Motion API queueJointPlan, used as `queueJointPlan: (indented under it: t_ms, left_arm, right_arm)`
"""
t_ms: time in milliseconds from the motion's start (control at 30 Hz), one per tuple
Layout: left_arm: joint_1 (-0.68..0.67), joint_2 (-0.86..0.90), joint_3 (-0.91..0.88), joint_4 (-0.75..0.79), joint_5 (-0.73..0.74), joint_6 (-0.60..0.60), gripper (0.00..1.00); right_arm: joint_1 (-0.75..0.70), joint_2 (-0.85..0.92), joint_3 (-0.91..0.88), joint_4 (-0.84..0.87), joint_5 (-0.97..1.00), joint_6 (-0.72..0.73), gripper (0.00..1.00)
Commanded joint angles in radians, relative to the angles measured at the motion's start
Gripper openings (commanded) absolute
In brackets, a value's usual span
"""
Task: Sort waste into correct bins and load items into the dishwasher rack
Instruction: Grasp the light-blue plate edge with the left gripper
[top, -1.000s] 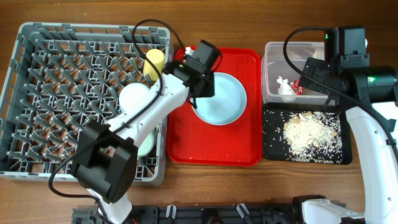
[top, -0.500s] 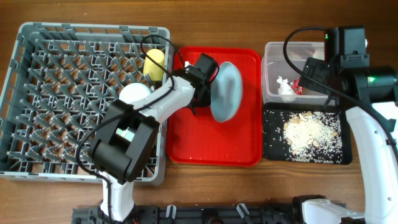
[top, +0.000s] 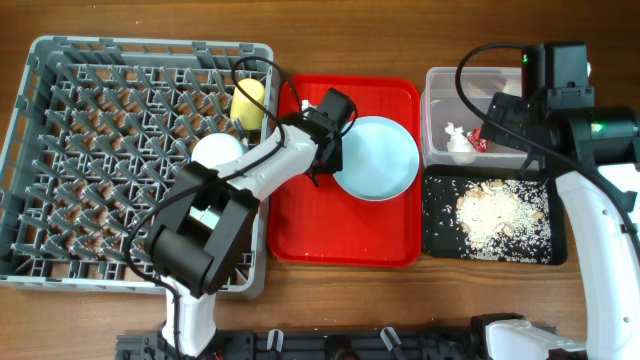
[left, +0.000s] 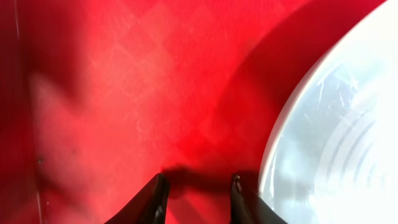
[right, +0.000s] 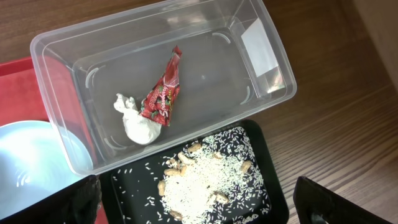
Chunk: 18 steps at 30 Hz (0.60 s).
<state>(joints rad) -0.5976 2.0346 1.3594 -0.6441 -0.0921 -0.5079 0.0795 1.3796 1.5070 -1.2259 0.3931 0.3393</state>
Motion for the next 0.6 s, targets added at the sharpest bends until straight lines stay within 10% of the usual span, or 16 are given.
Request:
queueJointPlan:
  t_ms: [0, 567]
  left_arm:
    - [-0.006, -0.101, 0.011, -0.003, 0.016, -0.005, 0.35]
    - [-0.023, -0.138, 0.001, 0.009, 0.069, -0.025, 0.44]
  right_arm:
    - [-0.002, -0.007, 0.004, 0.006, -0.006, 0.001, 1.00]
    - [-0.002, -0.007, 0.004, 0.006, -0.006, 0.002, 1.00]
